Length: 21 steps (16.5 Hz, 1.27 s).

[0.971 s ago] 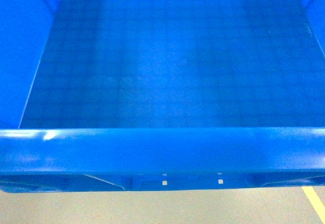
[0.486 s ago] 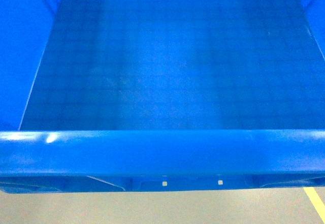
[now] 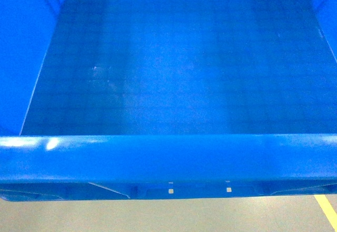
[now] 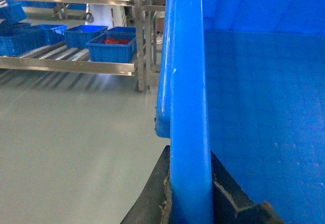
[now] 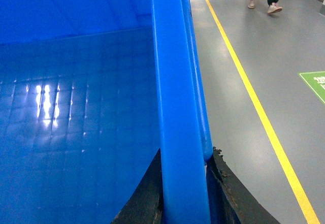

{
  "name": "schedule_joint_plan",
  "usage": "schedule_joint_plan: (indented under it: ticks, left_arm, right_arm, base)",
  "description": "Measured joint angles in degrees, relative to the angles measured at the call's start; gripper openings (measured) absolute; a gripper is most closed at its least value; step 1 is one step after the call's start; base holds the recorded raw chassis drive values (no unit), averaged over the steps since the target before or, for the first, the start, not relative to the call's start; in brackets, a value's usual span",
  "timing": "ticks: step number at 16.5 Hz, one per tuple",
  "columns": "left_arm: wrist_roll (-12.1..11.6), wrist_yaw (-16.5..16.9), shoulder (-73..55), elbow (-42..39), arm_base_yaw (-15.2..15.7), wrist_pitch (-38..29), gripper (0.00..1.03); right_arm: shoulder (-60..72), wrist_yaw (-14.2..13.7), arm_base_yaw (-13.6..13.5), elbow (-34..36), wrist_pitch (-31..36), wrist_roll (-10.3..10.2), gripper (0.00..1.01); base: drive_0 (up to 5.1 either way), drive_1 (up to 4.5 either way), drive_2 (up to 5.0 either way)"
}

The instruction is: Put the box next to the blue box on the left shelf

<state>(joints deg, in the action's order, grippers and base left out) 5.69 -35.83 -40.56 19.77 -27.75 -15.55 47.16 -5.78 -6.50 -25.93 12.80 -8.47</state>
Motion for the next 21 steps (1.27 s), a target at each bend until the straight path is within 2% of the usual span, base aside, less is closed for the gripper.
schedule_joint_plan:
  ticks: [21]
  left_arm:
    - [0.0,0.0,0.0,0.0,0.0,-0.1,0.10]
  right_arm:
    - [0.0,0.0,0.0,0.0,0.0,0.0,0.15]
  base:
    - [0.0,4.14,-4.1]
